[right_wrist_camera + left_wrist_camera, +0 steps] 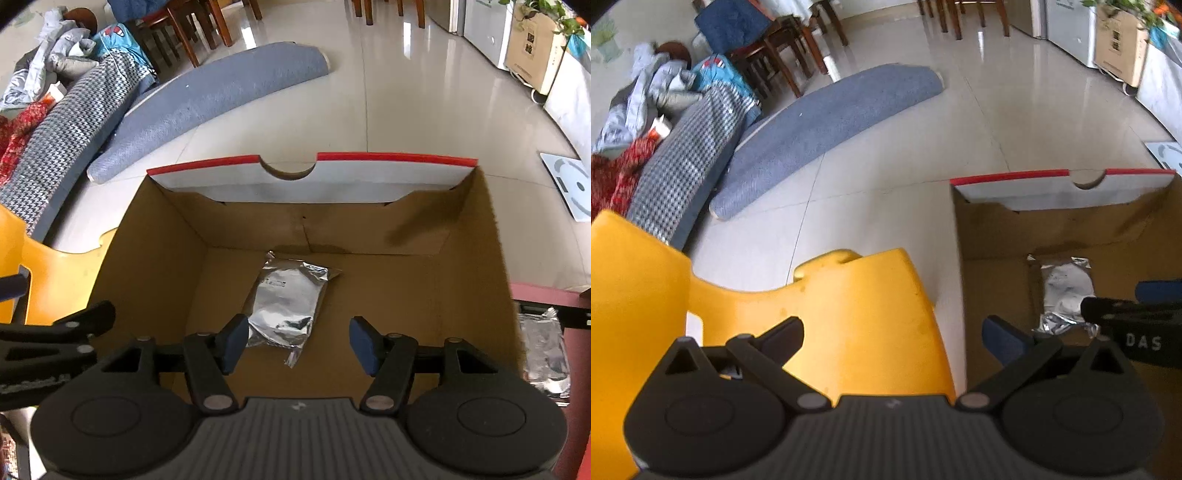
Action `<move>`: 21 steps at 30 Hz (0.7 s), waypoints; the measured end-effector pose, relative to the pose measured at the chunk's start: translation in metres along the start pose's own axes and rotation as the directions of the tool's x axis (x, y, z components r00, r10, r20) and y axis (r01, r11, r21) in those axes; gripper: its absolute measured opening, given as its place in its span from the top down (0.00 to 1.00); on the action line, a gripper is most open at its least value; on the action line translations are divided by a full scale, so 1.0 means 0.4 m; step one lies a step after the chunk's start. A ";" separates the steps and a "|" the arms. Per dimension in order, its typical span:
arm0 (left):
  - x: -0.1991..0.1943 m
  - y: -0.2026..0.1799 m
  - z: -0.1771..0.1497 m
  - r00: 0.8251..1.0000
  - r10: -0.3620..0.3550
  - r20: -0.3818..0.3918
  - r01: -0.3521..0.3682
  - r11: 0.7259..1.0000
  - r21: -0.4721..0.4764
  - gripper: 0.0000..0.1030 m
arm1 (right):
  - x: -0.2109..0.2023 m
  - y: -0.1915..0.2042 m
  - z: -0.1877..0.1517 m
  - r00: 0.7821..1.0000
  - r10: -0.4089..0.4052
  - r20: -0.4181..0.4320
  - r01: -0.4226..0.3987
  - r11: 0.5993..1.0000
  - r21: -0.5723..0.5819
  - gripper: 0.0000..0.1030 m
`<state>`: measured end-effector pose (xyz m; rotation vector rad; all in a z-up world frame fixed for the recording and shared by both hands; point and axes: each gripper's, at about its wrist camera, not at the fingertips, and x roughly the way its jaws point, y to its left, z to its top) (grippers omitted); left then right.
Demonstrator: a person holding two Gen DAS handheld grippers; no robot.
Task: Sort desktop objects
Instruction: 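Lower the right tool and close it on the remaining silver packet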
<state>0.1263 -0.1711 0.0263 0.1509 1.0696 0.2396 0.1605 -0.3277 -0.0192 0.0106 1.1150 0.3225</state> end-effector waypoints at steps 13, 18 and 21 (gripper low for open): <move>0.023 0.024 -0.021 0.998 -0.022 -0.051 0.021 1.000 -0.017 0.00 | 0.077 0.052 -0.002 0.998 -0.049 -0.033 0.048 0.999 -0.019 0.29; 0.021 0.023 -0.022 0.999 -0.016 -0.052 0.016 1.000 -0.014 0.00 | 0.101 0.059 -0.005 0.998 -0.051 -0.040 0.050 0.998 -0.027 0.28; 0.022 0.021 -0.024 0.998 -0.014 -0.056 0.014 1.000 -0.010 0.00 | 0.111 0.054 -0.007 0.998 -0.059 -0.020 0.059 0.998 -0.016 0.28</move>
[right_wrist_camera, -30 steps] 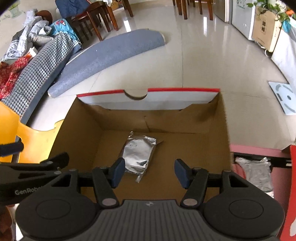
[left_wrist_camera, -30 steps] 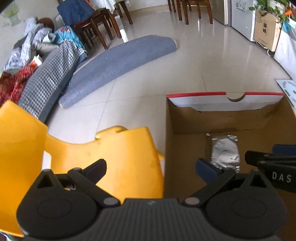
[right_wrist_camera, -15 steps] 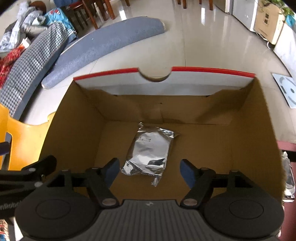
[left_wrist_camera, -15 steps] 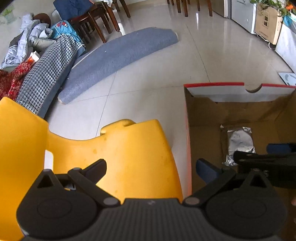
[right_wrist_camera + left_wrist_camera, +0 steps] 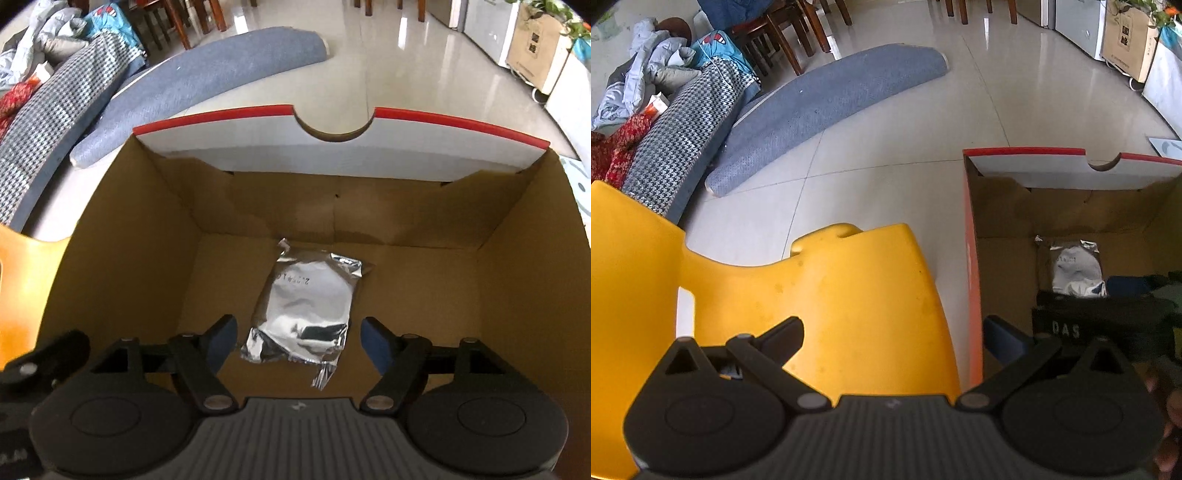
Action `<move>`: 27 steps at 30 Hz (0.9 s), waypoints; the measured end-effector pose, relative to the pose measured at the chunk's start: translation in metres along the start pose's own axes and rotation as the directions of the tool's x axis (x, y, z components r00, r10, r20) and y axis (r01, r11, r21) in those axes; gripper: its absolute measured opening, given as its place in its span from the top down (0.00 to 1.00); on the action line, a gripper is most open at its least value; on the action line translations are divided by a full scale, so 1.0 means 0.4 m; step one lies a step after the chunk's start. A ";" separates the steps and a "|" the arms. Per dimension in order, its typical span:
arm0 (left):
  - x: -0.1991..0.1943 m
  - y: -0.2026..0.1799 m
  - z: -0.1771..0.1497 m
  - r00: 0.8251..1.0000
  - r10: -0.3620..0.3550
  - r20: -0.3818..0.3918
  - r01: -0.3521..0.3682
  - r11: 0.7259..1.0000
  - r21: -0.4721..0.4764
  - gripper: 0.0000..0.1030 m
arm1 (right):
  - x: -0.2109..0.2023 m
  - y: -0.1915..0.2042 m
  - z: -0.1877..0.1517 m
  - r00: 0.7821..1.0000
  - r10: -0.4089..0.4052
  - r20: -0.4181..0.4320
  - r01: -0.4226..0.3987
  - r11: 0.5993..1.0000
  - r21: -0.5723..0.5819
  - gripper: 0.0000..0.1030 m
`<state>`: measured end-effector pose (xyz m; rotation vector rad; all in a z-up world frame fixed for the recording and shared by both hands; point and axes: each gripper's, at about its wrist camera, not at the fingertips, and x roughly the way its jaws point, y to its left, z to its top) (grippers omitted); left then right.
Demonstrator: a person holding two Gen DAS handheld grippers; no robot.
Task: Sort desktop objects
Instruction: 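Lower the right tool and close it on the remaining silver packet, then lift the held packet out of the cardboard box with the right tool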
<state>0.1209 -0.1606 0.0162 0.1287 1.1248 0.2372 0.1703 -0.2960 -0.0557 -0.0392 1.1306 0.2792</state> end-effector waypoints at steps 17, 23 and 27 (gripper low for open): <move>-0.019 0.007 -0.002 0.999 -0.039 -0.006 0.039 0.999 -0.029 0.00 | 0.002 -0.019 -0.026 0.999 0.029 -0.029 -0.027 0.999 0.046 0.47; -0.028 0.003 -0.005 0.998 -0.056 -0.005 0.056 0.998 -0.024 0.00 | -0.029 -0.014 -0.034 0.999 0.018 -0.027 -0.017 0.999 0.031 0.47; -0.040 0.014 -0.009 0.998 -0.069 0.003 0.069 0.997 -0.041 0.00 | -0.052 -0.020 -0.036 1.000 0.022 -0.014 -0.021 0.999 0.027 0.48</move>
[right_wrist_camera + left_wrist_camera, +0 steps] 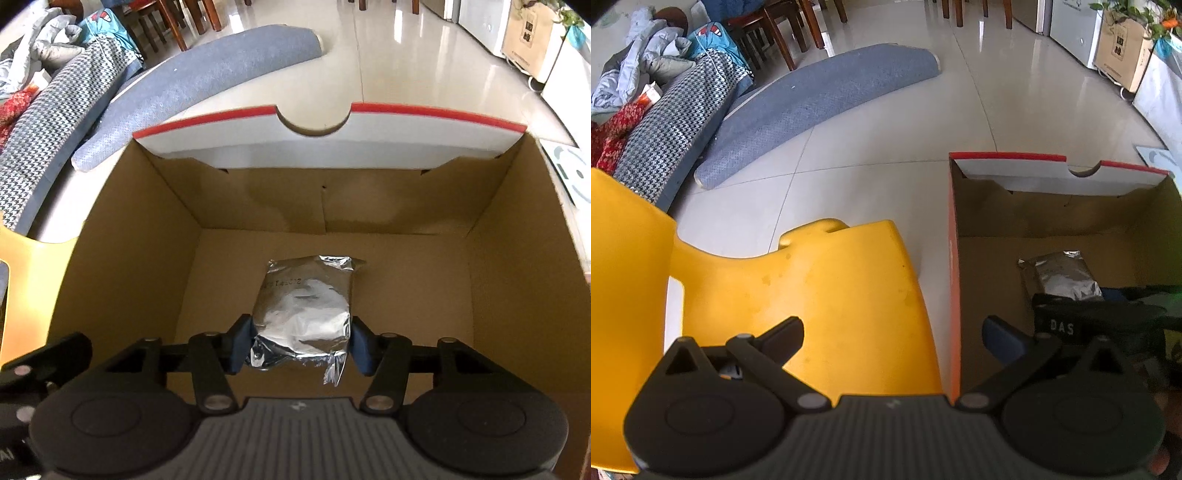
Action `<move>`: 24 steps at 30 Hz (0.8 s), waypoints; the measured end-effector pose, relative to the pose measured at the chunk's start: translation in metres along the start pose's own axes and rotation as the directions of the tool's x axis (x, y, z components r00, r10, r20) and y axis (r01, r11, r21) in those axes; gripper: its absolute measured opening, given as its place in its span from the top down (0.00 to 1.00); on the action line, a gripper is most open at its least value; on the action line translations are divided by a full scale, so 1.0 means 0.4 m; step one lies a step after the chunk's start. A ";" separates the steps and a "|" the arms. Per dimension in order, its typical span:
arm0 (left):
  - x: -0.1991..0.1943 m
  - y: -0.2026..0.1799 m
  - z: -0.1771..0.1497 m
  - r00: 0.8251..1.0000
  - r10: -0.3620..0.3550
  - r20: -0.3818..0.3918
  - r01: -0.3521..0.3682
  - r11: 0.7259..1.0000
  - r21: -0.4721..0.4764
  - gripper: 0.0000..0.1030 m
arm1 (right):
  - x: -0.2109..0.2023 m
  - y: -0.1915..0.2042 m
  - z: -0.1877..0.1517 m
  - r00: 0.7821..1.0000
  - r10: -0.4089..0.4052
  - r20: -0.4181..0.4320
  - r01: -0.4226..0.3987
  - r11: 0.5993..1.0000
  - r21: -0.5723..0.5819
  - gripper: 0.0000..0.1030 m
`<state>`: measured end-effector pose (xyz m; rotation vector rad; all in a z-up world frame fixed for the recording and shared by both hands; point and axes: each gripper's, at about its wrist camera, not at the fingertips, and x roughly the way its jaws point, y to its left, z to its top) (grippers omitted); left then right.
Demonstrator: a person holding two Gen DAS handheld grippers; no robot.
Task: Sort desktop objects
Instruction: 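Lift the held packet out of the cardboard box with the right tool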
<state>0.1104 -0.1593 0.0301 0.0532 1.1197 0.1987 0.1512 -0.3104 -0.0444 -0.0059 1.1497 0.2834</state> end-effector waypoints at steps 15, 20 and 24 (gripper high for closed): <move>-0.047 0.001 -0.013 0.999 -0.039 0.027 0.039 0.999 -0.015 0.00 | -0.092 0.000 -0.019 0.998 0.029 0.061 -0.026 0.999 -0.043 0.48; -0.067 -0.019 -0.021 0.998 -0.059 0.039 0.059 0.998 0.006 0.00 | -0.111 -0.001 -0.012 0.996 0.037 0.079 -0.034 0.999 -0.042 0.48; -0.078 -0.041 -0.029 0.997 -0.067 0.044 0.066 0.998 0.024 0.00 | -0.124 -0.010 -0.014 0.996 0.037 0.083 -0.034 0.999 -0.040 0.48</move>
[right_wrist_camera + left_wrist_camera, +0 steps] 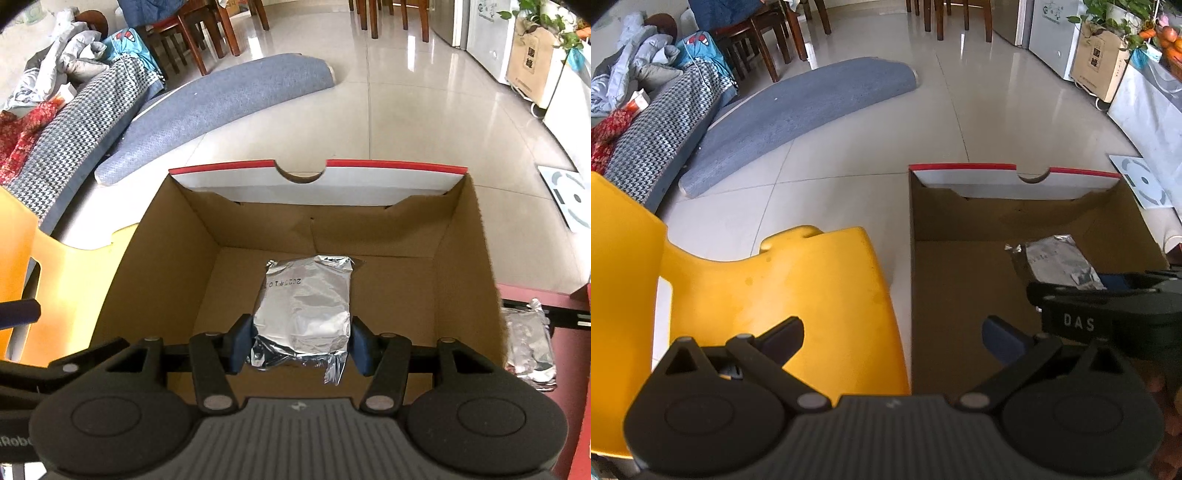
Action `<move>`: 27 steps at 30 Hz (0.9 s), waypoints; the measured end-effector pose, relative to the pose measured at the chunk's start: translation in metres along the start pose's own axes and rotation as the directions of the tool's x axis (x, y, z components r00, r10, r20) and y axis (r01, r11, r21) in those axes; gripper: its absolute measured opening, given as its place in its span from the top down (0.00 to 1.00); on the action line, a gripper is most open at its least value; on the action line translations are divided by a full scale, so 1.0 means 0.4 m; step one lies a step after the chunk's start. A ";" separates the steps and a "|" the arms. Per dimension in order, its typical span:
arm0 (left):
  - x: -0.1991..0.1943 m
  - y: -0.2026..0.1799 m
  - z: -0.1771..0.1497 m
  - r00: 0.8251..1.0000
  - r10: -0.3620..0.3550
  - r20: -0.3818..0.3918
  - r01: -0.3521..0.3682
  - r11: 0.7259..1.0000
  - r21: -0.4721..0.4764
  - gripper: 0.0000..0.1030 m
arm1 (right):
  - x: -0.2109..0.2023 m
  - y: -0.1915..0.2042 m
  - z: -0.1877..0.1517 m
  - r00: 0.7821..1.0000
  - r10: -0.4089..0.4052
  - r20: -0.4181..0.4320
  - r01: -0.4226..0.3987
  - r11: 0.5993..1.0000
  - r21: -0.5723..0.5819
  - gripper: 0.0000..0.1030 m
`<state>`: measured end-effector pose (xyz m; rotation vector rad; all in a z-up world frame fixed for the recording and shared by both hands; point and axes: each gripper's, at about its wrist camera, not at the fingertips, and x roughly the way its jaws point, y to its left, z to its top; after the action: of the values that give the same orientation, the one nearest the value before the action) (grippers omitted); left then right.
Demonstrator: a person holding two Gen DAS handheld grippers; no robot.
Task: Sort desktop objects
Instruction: 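Lift the held packet out of the cardboard box with the right tool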
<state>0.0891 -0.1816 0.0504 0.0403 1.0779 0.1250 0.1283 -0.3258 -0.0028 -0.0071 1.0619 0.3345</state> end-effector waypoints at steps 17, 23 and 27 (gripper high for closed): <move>-0.060 -0.042 -0.009 0.996 -0.069 0.064 0.066 0.997 0.043 0.00 | -0.100 -0.059 0.004 0.997 0.022 0.069 -0.024 0.999 0.029 0.48; -0.070 -0.078 -0.021 0.994 -0.086 0.070 0.080 0.993 0.084 0.00 | -0.141 -0.081 0.007 0.995 0.030 0.099 -0.035 0.998 0.048 0.48; -0.076 -0.110 -0.029 0.992 -0.100 0.075 0.091 0.989 0.113 0.00 | -0.167 -0.091 0.004 0.993 0.036 0.115 -0.042 0.998 0.051 0.48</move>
<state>0.0684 -0.2291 0.0674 0.0916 1.0040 -0.0220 0.1099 -0.3778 0.0497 0.0797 0.9578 0.3381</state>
